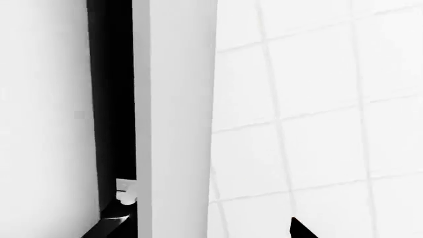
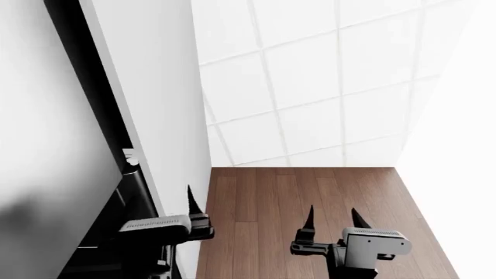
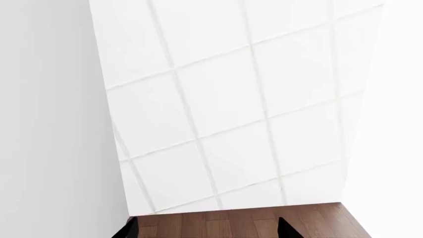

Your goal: Close the fridge doors

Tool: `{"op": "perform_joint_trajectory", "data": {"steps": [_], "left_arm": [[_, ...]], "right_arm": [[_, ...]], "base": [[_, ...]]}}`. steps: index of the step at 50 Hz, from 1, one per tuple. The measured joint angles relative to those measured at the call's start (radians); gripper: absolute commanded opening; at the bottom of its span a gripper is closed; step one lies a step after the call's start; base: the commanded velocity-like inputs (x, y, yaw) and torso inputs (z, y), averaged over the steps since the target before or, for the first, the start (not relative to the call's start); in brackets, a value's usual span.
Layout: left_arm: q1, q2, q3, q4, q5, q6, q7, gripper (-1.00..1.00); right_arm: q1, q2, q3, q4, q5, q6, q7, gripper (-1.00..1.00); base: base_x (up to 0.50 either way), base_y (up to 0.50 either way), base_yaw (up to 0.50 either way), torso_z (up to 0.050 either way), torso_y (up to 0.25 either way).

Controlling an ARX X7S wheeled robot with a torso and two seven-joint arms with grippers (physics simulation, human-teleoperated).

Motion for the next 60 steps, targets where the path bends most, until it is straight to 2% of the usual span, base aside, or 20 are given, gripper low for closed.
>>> {"op": "perform_joint_trajectory", "data": {"steps": [10,17,23,41,60], "left_arm": [[-0.088,0.08,-0.001,0.079,0.034,0.025,-0.257,1.0],[-0.176,0.101,0.007,0.046,0.029,0.086,-0.456,1.0],[-0.256,0.106,0.012,-0.011,0.021,0.129,-0.577,1.0],[-0.512,0.105,-0.011,-0.294,0.034,0.262,-0.866,1.0],[-0.635,0.09,-0.071,-0.44,0.107,0.283,-1.057,1.0]], "right_arm": [[0.001,0.003,-0.004,0.001,0.005,-0.001,0.003,1.0],[0.001,0.006,-0.008,0.002,0.009,-0.003,0.004,1.0],[0.001,0.008,-0.01,0.002,0.012,-0.004,0.005,1.0],[0.001,0.015,-0.018,0.0,0.018,-0.005,0.011,1.0],[0.002,0.021,-0.026,-0.002,0.023,-0.007,0.018,1.0]], "base": [[0.0,0.0,0.0,0.0,0.0],[0.0,0.0,0.0,0.0,0.0],[0.0,0.0,0.0,0.0,0.0],[0.0,0.0,0.0,0.0,0.0],[0.0,0.0,0.0,0.0,0.001]]}}
